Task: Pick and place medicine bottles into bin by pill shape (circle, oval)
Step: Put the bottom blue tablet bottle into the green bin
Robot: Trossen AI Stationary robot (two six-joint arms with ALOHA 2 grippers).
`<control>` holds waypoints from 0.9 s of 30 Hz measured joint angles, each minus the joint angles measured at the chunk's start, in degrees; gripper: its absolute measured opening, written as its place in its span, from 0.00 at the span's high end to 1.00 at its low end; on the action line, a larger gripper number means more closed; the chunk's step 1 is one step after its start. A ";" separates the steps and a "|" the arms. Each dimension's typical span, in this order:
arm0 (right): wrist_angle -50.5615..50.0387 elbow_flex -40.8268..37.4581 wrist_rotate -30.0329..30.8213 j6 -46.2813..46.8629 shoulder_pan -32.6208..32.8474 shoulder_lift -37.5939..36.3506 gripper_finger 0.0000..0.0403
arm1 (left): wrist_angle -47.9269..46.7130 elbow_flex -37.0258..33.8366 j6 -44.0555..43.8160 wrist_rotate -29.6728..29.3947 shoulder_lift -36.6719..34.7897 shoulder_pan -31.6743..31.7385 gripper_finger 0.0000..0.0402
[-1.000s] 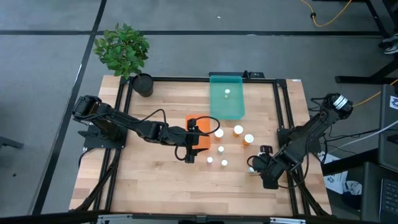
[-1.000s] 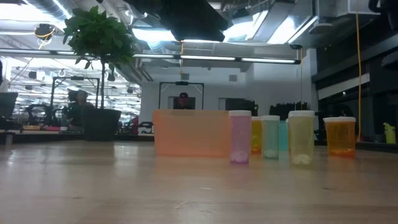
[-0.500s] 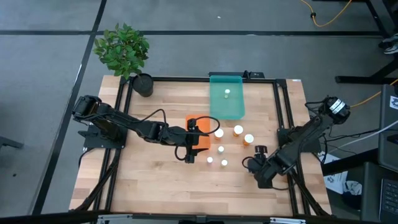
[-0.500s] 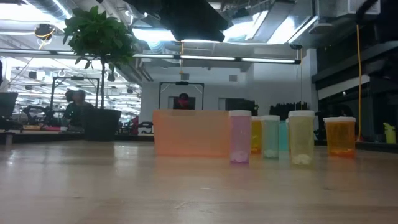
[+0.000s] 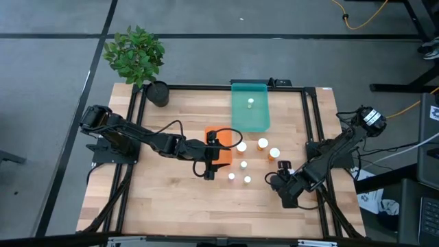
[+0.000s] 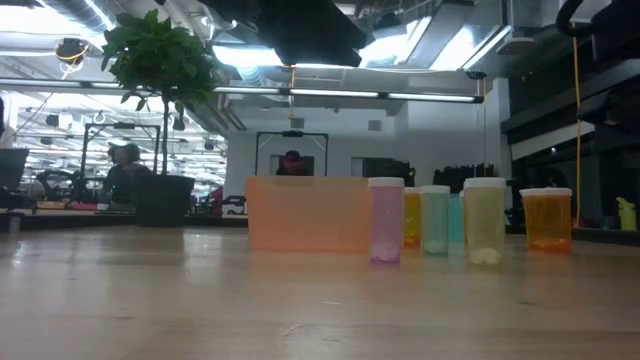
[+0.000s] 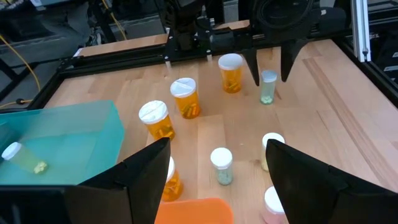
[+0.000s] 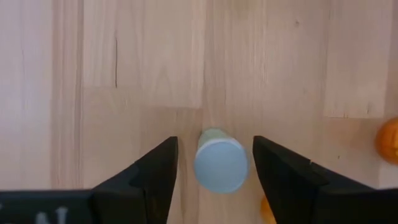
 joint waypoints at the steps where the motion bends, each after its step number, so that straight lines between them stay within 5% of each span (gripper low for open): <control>1: 0.02 0.00 -0.04 0.04 0.00 0.00 0.49 | 0.00 0.00 0.00 0.02 -0.01 0.00 0.36; 17: 0.03 0.00 -0.03 0.04 0.00 -0.02 0.70 | 0.00 0.00 0.00 0.00 -0.01 0.00 0.36; 27: -3.56 3.67 3.79 -1.72 -1.52 -0.02 0.70 | -0.01 0.00 0.00 0.00 -0.01 0.00 0.36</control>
